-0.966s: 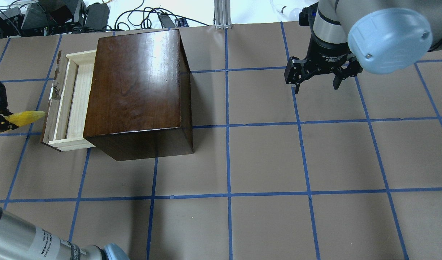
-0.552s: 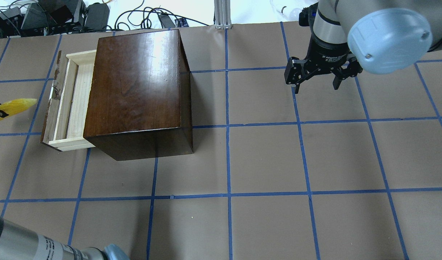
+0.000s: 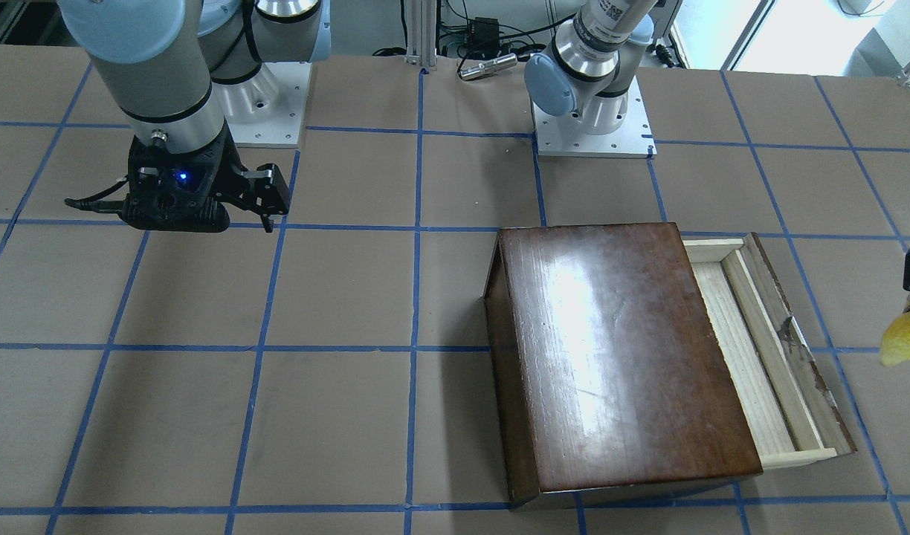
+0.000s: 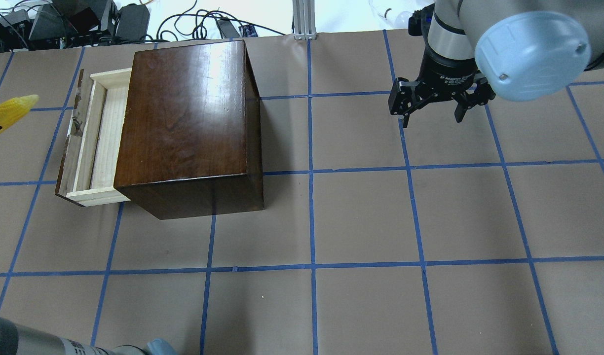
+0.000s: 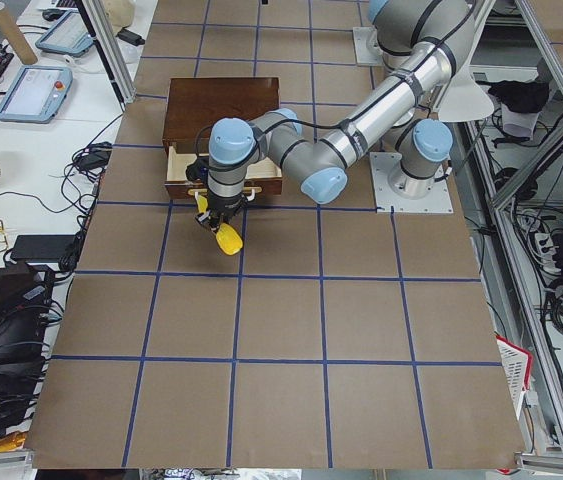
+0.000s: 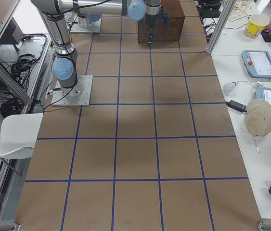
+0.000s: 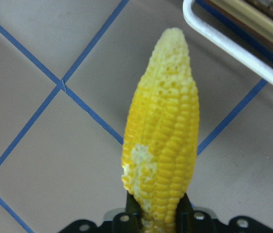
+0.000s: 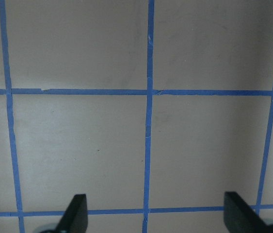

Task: Open drawer and put corn inside
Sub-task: 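Carry the corn cob with the left gripper over the open drawer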

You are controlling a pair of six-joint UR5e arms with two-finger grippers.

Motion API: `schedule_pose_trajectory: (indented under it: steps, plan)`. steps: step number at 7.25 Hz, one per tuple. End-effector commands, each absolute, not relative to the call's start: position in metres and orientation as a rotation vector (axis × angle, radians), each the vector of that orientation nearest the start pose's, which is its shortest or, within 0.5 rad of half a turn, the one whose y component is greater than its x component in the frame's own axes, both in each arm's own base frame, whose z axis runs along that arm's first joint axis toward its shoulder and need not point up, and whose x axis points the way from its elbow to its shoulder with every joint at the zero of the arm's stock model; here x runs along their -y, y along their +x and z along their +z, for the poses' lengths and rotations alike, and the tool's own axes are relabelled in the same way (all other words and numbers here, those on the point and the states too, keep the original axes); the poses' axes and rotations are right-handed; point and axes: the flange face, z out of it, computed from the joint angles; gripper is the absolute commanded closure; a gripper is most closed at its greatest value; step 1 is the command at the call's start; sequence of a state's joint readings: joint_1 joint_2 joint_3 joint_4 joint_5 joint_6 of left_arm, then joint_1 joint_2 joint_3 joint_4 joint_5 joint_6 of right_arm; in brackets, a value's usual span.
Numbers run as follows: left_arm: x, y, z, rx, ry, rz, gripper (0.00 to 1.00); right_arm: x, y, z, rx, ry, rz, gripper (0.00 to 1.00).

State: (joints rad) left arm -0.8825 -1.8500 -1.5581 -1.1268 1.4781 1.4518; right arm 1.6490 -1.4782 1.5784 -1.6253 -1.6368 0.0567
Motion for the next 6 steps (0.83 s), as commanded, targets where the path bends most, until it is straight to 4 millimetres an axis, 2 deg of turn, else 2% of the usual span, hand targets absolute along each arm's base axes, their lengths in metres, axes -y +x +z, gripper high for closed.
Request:
schedule_pose_trajectory:
  steps: [1, 4, 6]
  plan:
    - [0.570, 0.224, 0.412, -2.915, 0.869, -0.275, 1.00, 0.513, 0.167, 0.442, -3.210, -0.037, 0.069, 0.00]
    - [0.576, 0.157, 0.430, -2.999, 0.454, -0.259, 1.00, 0.513, 0.167, 0.442, -3.210, -0.037, 0.069, 0.00]
    - [0.584, 0.111, 0.428, -3.069, 0.181, -0.249, 1.00, 0.513, 0.167, 0.443, -3.210, -0.037, 0.067, 0.00]
